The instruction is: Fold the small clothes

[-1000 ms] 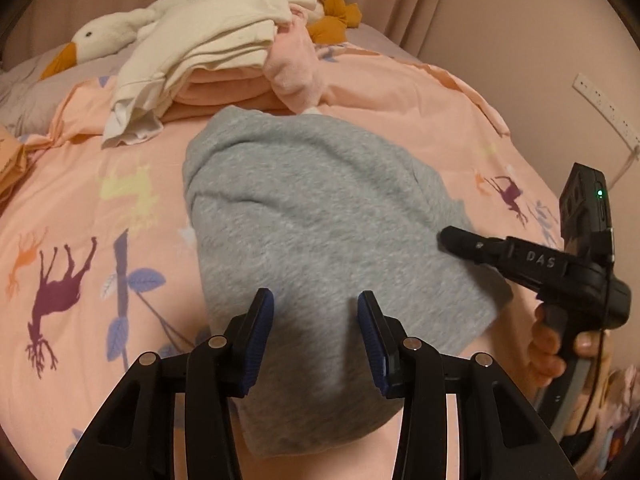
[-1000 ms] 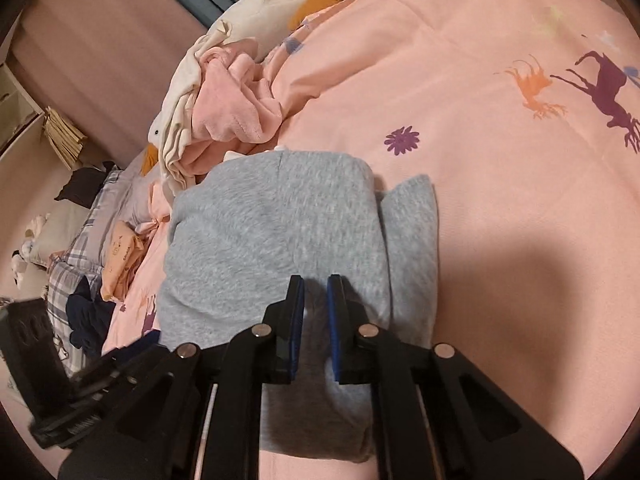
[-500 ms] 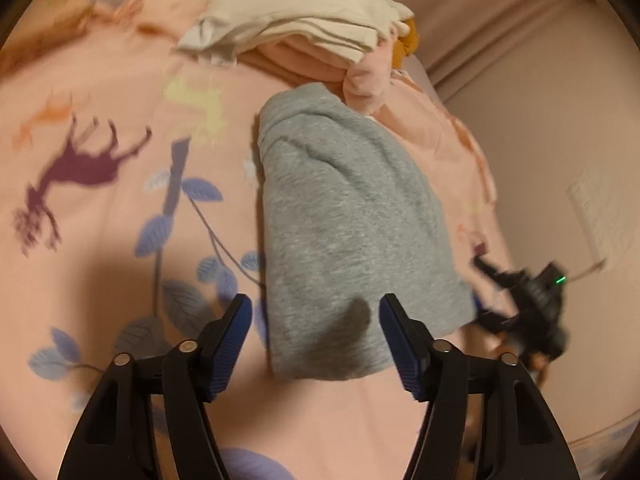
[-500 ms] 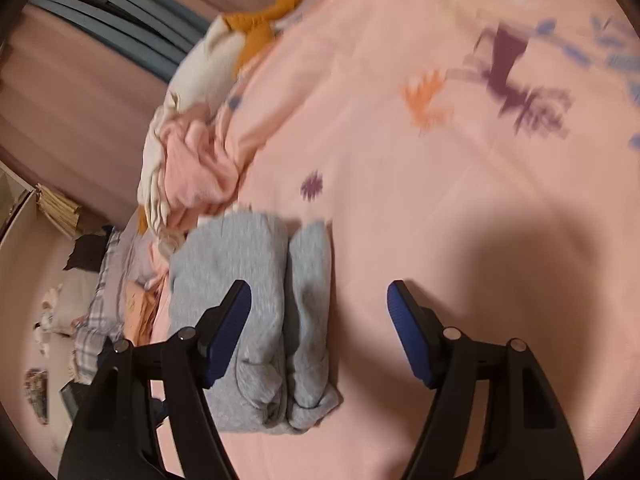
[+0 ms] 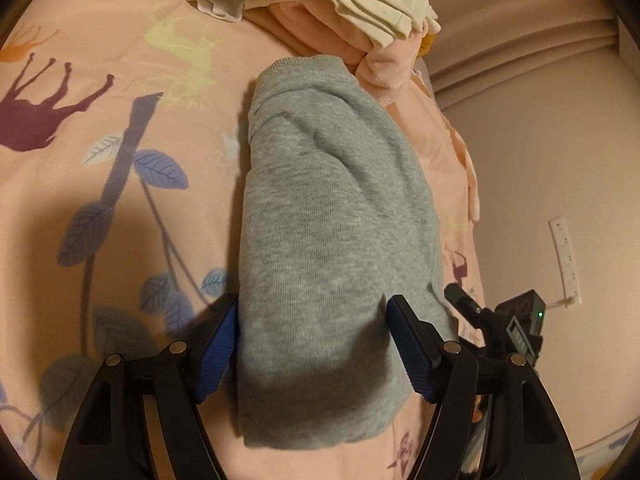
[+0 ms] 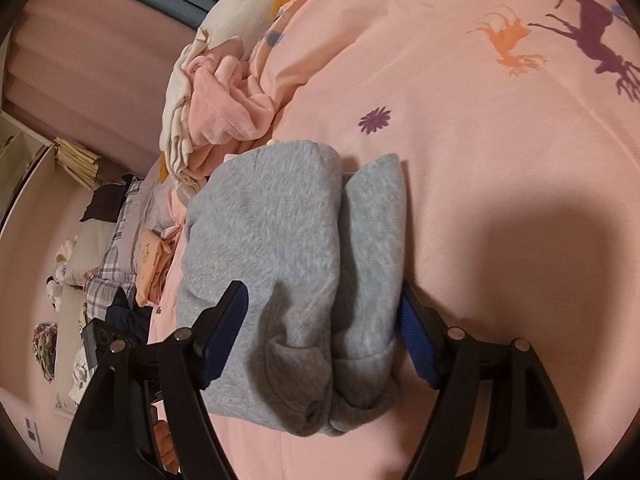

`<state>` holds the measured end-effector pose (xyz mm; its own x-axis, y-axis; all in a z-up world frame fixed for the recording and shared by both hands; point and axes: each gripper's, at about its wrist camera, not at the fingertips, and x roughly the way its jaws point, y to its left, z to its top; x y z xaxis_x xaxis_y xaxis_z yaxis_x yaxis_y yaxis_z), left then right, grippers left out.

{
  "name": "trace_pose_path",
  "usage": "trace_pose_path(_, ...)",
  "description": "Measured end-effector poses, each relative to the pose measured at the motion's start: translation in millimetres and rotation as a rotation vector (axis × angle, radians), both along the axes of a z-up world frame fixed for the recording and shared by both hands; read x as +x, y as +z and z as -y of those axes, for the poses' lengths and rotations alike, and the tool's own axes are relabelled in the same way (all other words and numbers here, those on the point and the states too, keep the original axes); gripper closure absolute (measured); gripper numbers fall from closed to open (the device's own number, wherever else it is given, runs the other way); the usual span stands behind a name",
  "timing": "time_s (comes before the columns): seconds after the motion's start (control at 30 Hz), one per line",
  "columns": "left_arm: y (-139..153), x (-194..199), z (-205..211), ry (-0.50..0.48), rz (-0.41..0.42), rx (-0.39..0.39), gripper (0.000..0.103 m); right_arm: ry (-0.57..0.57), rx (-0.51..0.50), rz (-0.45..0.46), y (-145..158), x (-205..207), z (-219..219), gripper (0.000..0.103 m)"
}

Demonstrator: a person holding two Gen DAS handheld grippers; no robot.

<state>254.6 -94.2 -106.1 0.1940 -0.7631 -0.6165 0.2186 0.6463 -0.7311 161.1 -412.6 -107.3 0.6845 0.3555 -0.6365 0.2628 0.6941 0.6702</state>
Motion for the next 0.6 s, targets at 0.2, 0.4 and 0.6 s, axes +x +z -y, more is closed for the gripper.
trace_pose_path(0.2, -0.2, 2.6, 7.3, -0.01, 0.023, 0.007, 0.024, 0.034, -0.006, 0.017, -1.8, 11.3, -9.1, 0.029)
trace_pose_path(0.4, 2.5, 2.4, 23.4, -0.02, 0.063, 0.037, 0.01, 0.066, -0.022, 0.031, -2.6, 20.3, -21.2, 0.029)
trace_pose_path(0.6, 2.3, 4.3, 28.6, -0.028, 0.07, 0.063, 0.008, 0.083, -0.037, 0.044, -2.1, 23.6, -26.5, 0.029)
